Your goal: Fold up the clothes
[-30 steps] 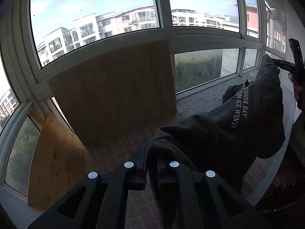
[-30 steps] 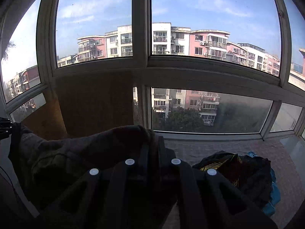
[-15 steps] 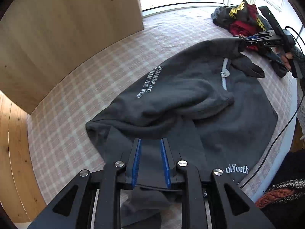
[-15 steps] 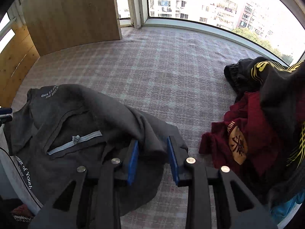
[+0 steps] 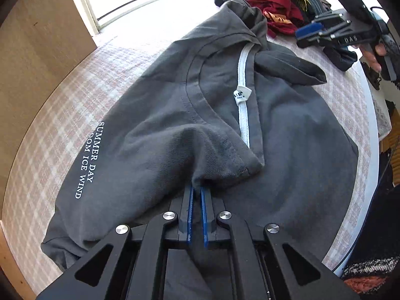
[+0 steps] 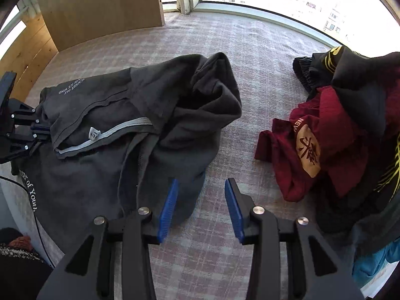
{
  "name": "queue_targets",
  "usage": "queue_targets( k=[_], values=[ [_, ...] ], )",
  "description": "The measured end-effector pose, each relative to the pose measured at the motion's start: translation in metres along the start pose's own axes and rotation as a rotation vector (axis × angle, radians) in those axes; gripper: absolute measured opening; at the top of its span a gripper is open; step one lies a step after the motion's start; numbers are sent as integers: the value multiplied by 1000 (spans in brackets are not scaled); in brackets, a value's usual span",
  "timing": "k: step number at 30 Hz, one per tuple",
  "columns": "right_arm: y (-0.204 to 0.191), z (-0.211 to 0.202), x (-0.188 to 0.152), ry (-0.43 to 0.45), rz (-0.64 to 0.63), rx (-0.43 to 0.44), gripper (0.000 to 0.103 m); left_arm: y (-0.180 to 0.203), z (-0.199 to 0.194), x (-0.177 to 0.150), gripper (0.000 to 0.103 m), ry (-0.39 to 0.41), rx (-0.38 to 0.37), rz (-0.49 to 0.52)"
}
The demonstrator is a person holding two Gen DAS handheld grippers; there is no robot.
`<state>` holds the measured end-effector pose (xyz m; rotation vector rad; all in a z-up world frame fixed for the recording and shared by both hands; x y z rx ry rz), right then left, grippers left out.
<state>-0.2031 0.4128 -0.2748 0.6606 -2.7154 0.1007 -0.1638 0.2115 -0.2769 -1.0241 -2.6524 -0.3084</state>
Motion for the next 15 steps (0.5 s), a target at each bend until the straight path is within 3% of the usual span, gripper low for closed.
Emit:
queue_targets(
  k=[3,6,8,11,12,14,15],
  values=[
    [-35,12,6,-8,-102,26,43,-18,-22,11,4,50,-24,-78],
    [-47,37,8,-59,-206,-39,44,-41,-42,24,4,103,-23,-141],
    [-46,45,10,-74,-214,-28,37,-66,-48,37,4,137,20,-168],
    [-24,38,27,-65,-195,-49,4,-106,-57,60,4,186,95,-205],
    [-7,33,35,-58,-188,-122,4,-122,-59,69,4,203,143,-220],
    [44,19,54,-43,-144,-357,4,-163,-62,86,4,228,283,-269],
    [68,12,60,-49,-84,-420,6,-184,-62,94,4,229,347,-300]
  ],
)
Point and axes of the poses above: each gripper's, at about its wrist camera, not at the fingertips, and z roughly the way its jaws point, y to its right, x to its top, the point moved 9 cm from there along z, roughly the way its jaws point, and after that the axes turned 9 degrees about -z, right-handed, at the moved point
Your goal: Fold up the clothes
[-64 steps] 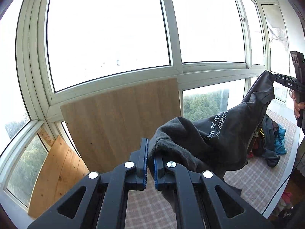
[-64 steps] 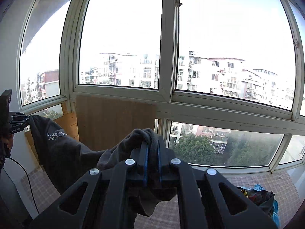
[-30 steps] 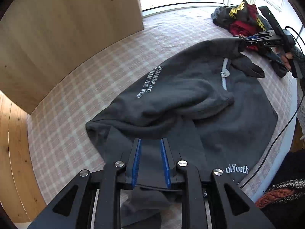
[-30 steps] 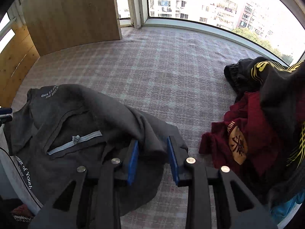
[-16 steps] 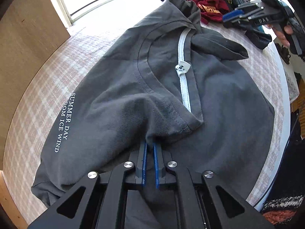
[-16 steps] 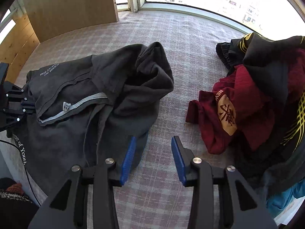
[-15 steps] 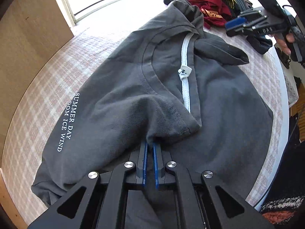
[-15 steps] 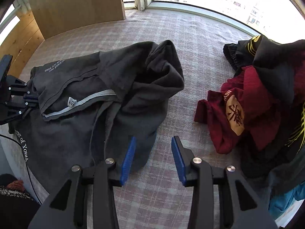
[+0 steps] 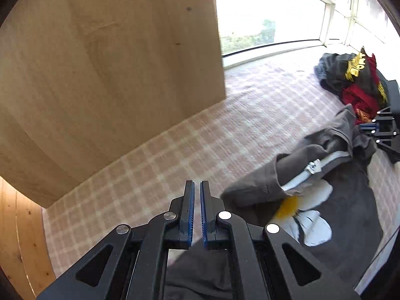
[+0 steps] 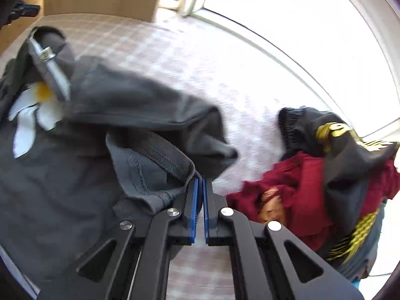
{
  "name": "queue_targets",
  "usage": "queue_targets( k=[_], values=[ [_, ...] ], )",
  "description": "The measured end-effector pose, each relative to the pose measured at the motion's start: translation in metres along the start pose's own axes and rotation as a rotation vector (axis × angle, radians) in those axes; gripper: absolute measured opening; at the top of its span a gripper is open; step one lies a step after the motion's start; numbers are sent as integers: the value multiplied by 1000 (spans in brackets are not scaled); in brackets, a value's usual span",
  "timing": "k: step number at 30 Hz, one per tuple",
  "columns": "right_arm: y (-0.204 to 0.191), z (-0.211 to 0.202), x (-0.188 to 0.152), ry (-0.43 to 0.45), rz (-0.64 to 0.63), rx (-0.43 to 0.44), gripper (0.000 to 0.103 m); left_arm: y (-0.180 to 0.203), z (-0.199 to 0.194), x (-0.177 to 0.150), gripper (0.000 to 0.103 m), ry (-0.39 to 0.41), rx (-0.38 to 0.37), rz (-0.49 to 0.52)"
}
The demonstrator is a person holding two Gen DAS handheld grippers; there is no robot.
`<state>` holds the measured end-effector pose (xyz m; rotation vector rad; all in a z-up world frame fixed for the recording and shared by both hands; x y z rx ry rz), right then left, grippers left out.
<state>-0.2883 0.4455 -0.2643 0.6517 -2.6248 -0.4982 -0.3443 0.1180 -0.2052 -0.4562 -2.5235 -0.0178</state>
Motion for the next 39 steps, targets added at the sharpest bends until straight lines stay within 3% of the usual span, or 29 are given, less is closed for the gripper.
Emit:
queue_targets(
  k=[1,3,5,7,10,13,15,18,22,24,26,27,29,36,38,39],
  values=[
    [20,1,3,-14,67,-16,7,-12,3,8,4,-1,26,-22],
    [34,-13,6,24,173,54,11,-23,-2,11,6,-4,10,-48],
    [29,-32,4,82,193,122,24,-23,-22,0,17,5,-46,-33],
    [8,-42,-6,94,156,152,47,-14,-39,-30,38,-24,-110,-1],
    [-28,-43,-14,107,57,164,47,8,-54,-94,43,-129,-196,53],
    [-62,-41,-17,118,-47,160,47,33,-49,-136,43,-217,-221,59],
    [-68,-33,-4,127,-92,138,47,53,-39,-140,43,-227,-245,46],
    [-67,-25,16,136,-134,140,47,73,-18,-120,44,-201,-245,-1],
    [-65,-21,38,159,-208,144,47,84,19,-93,48,-201,-169,-7],
    [-58,-17,45,163,-226,136,47,82,33,-86,44,-213,-135,-6],
    [-53,-8,51,159,-228,148,47,78,40,-85,14,-242,-183,-49],
    [-49,-4,53,154,-226,156,47,74,41,-85,7,-251,-206,-72],
    [-45,8,57,143,-236,163,47,63,36,-82,7,-242,-224,-93],
    [-58,47,72,111,-301,224,47,13,13,-56,4,-171,-157,-84],
    [-61,53,79,106,-279,261,35,-3,11,-44,4,-151,-117,-71],
    [-61,55,83,102,-263,282,5,-10,9,-37,4,-144,-109,-72]
  ],
)
Point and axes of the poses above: each gripper's, at about its wrist camera, not at the fingertips, and z roughly the way its jaws point, y to its right, x to its top, the point moved 9 cm from there along z, roughly the way its jaws point, and after that the axes turned 9 degrees about -z, right-handed, at the moved point
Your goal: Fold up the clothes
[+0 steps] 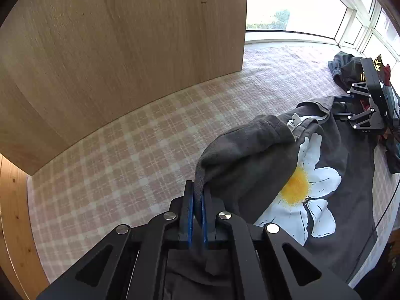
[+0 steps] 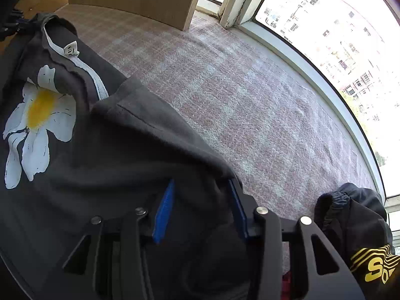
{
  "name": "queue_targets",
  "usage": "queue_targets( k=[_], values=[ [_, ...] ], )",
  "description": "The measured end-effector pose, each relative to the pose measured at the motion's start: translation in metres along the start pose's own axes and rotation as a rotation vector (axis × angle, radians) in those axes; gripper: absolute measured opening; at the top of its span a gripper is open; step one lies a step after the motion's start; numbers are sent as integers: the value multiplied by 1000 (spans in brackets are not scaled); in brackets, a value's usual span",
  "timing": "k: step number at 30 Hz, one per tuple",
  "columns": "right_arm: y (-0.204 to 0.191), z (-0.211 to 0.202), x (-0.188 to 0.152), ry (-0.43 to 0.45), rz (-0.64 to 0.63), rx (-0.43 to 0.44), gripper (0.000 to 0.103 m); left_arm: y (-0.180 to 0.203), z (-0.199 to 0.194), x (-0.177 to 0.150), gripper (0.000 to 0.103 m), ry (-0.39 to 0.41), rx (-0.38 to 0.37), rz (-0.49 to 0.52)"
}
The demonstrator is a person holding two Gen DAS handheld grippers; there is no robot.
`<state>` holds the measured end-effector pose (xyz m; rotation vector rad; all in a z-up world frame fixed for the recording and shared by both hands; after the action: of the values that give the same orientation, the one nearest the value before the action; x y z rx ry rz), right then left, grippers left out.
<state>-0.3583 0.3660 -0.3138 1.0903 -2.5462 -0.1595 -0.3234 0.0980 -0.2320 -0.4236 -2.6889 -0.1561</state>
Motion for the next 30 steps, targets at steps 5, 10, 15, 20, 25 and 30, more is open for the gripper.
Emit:
queue_targets(
  k=[5,10,15,20,25,30],
  values=[
    [49,1,20,-1,100,-173,1,-35,16,42,8,37,154,64],
    [84,-11,20,10,325,-146,8,-55,26,45,26,12,202,64],
    [42,-63,-12,128,455,53,44,-49,-27,-5,40,52,182,127],
    [-32,-74,-57,74,406,92,44,-13,-35,-72,42,-6,54,156],
    [-83,-70,-85,35,413,163,44,56,4,-125,42,-110,19,329],
    [-92,-80,-108,26,462,169,44,75,29,-125,43,-125,12,328]
  ],
)
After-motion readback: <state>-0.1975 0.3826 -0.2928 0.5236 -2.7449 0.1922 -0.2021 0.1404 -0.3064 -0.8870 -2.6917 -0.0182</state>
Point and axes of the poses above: each gripper's, at about its wrist camera, not at the fingertips, and z roughly the way its jaws point, y to its right, x to its top, the point moved 9 cm from there along z, roughly the way its jaws point, and after that the axes turned 9 degrees about -z, right-handed, at the moved point
